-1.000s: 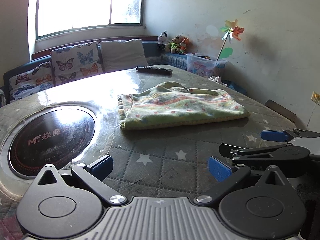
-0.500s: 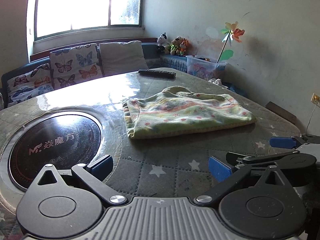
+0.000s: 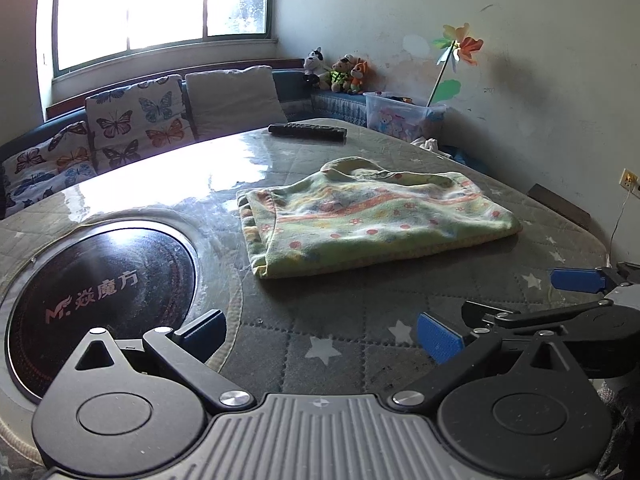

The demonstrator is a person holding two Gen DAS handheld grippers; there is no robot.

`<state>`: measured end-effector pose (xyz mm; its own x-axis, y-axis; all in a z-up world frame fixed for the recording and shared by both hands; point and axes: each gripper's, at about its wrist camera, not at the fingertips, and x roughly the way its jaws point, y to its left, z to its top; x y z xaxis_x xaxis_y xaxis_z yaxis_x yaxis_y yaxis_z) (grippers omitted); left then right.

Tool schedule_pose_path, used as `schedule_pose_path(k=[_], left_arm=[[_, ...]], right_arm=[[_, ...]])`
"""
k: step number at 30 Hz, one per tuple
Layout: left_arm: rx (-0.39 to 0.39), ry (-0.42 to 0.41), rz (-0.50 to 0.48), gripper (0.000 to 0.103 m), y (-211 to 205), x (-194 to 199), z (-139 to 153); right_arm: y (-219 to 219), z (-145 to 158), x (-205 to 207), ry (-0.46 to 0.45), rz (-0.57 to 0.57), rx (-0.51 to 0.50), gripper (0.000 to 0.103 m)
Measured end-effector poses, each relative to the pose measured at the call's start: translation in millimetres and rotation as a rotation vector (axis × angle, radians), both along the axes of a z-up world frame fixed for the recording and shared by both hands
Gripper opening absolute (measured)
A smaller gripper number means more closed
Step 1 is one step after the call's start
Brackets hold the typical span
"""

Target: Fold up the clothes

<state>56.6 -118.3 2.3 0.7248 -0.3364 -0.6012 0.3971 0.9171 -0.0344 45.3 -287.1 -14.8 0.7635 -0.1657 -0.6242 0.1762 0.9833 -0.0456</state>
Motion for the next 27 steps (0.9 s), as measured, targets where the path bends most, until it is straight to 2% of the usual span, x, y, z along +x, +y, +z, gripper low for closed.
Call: schedule_pose_path(k=[27], left_arm=[[0.065,-0.009,0.109,0.103,-15.0,-27.7,-6.9]], right_arm=[[-21.1,-11.3,-10.8,-0.048,0.064,0.027,0.103]])
